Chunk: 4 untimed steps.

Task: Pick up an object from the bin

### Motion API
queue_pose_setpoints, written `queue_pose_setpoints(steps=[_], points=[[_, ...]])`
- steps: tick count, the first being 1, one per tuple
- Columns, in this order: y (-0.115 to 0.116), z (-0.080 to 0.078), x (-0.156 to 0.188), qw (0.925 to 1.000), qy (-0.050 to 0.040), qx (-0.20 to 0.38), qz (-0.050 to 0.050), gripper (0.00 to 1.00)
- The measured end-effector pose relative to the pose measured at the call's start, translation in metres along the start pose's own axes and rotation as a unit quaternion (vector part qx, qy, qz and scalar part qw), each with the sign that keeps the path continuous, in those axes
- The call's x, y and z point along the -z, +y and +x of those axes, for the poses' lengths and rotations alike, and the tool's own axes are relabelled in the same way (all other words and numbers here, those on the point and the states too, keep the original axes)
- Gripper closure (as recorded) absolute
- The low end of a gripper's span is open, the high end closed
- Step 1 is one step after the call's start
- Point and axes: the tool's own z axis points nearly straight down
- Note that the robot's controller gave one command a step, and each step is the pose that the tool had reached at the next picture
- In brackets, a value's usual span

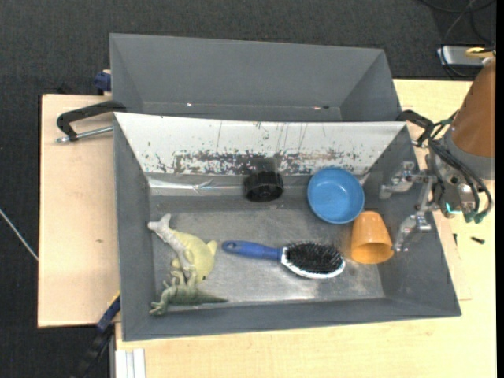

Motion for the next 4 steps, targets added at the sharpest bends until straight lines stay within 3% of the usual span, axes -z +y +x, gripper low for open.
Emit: queue_pose_setpoints(steps=[1, 2, 3, 4], points=[[0.029, -0.041, -0.121, 0.9960, -0.0021, 0.089, -0.006, 0.00], [0.039, -0.057, -0.141, 0.9915, -0.0048, 0.130, -0.003, 0.00], [0.037, -0.060, -0.137, 0.9912, -0.0108, 0.132, 0.000, 1.00], [0.044, -0.074, -0.046, 0.9930, -0.0111, 0.118, 0.003, 1.00]])
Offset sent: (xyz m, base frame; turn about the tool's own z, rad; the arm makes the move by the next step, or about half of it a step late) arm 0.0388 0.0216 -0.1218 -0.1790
